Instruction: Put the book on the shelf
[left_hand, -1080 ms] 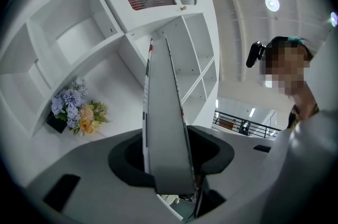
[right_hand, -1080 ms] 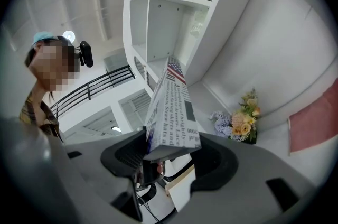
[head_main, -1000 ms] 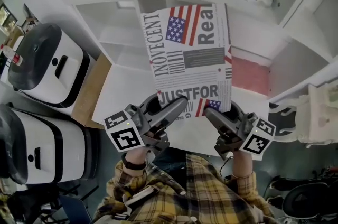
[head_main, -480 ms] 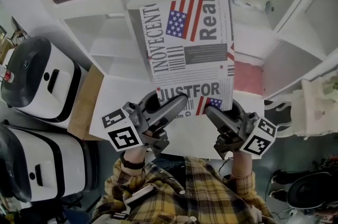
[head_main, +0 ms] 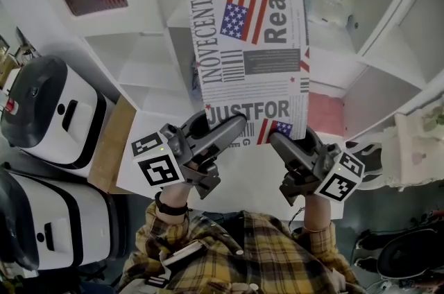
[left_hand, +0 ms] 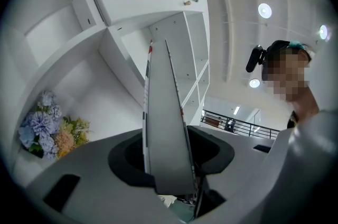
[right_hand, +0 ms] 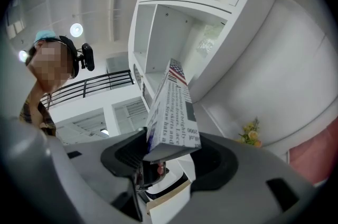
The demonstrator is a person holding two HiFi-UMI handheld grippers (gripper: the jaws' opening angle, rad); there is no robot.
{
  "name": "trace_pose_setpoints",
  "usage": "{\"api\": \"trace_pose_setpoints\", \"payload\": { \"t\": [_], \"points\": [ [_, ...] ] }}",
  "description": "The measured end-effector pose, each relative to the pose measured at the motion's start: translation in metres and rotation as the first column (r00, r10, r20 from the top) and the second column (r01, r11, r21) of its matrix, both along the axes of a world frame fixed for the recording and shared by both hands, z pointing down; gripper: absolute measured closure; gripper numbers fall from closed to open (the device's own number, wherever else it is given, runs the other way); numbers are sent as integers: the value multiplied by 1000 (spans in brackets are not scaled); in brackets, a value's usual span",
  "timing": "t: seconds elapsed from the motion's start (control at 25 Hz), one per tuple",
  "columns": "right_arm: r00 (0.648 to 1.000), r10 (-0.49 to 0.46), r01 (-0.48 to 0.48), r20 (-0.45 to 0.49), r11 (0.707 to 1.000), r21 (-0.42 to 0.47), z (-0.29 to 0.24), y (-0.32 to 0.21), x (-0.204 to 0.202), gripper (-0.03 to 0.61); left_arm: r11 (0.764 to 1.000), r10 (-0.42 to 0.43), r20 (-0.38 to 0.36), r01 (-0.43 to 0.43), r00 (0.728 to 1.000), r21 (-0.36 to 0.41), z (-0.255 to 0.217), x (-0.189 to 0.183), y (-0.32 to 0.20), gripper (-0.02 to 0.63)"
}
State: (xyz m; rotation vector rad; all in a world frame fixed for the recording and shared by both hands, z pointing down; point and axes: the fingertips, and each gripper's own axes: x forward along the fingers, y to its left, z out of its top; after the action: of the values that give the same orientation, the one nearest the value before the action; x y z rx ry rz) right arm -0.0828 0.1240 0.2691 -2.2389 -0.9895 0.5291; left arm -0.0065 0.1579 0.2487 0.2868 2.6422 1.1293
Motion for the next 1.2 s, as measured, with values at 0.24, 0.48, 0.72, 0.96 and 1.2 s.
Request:
{"api": "trace_pose_setpoints", "payload": {
  "t": [0.24, 0.48, 0.72, 0.96, 1.2],
  "points": [
    [1000, 3, -3, -6, 1000, -26, 0, 0, 0, 321, 1000, -11, 15, 11, 1000, -20, -1, 1, 0, 417],
    [999, 35, -35, 6, 997, -62, -2, 0, -1, 321, 1000, -9, 58, 10, 998, -21, -1, 0, 1, 417],
    [998, 61, -60, 7, 995, -81, -4, -2, 0, 318, 1000, -9, 61, 11, 998, -25, -2, 1, 2, 416],
    [997, 70, -71, -11, 989, -127, -8, -3, -1, 316, 1000, -14, 102, 12, 995, 18, -4, 1, 3, 417],
    [998, 55, -62, -38, 977, -205, -8, 2, -1, 314, 998, -51, 128, 54, 990, -20, -6, 3, 6, 417]
  ]
}}
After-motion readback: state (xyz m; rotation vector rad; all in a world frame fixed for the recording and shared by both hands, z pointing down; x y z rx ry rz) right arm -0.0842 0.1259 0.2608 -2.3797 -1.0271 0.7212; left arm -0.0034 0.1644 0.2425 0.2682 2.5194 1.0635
